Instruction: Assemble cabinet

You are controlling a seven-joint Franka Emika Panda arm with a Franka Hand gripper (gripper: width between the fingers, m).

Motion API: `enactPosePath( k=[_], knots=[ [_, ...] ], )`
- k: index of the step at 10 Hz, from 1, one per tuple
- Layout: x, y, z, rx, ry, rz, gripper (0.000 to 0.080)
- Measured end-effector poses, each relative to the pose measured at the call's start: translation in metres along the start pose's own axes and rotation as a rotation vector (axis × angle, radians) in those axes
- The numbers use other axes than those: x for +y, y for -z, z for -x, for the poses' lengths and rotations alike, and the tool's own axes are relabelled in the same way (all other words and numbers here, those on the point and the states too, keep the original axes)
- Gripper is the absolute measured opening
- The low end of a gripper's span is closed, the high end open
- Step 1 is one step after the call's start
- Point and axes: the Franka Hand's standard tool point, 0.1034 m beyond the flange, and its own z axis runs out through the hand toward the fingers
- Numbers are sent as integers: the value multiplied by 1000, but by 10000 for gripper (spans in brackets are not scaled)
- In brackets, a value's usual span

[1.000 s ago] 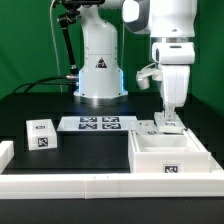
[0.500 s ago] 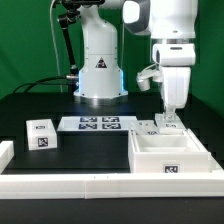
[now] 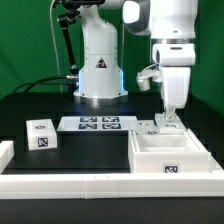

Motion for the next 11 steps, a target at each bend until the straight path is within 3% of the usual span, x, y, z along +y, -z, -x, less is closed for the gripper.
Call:
enactPosePath(
  k=[5,8,11],
  knots=[
    [6,0,1,-6,-4,-7,68],
    [20,-1,-2,1,-27,4,68],
    [21,-2,-1,10,-36,17,68]
  ],
)
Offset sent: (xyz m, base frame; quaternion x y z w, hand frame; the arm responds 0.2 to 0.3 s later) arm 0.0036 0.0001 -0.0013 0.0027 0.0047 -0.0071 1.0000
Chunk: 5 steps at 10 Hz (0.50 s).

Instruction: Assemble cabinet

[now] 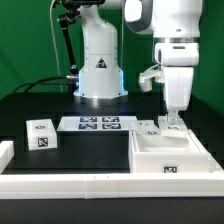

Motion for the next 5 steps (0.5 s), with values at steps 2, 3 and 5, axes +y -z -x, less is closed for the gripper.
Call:
enactPosePath(
  k=[2,3,5],
  knots=[
    [1,1,0,0,-1,1,68],
    [1,0,0,0,1,1,68],
    [10,1,0,-4,18,0,68]
  ],
)
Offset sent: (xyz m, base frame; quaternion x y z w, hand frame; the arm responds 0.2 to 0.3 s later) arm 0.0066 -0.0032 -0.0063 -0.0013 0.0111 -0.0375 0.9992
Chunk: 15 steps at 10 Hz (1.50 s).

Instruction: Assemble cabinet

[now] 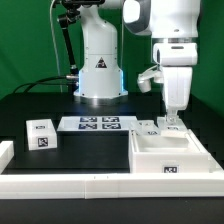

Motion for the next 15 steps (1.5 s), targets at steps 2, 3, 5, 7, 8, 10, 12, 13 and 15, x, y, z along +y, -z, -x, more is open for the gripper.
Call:
enactPosePath(
  k=[2,3,5,7,8,10,12,13,15],
  knots=[
    [14,0,0,-14,-7,-15,68],
    [21,0,0,-19,-11,-18,68],
    [31,1,0,-25,-17,-22,68],
    [31,1,1,-24,-17,-22,68],
    [31,1,1,-24,-17,-22,68],
    [36,0,1,-24,-4,-21,68],
    [56,0,0,-33,-12,-26,68],
    [63,0,0,-36,-16,-28,68],
    [76,-1,1,-45,-24,-36,68]
  ],
)
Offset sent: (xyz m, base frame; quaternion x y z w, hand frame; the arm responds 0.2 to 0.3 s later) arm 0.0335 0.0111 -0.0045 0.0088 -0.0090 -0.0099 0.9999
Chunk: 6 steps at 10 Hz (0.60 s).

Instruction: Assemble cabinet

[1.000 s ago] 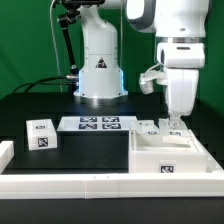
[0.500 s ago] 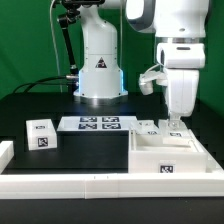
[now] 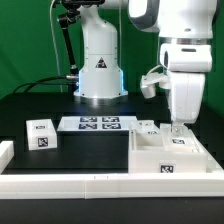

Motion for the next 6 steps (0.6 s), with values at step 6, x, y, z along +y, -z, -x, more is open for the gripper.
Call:
enactPosePath(
  k=[6],
  knots=[
    [17,0,1,-7,-4,-4,68]
  ],
)
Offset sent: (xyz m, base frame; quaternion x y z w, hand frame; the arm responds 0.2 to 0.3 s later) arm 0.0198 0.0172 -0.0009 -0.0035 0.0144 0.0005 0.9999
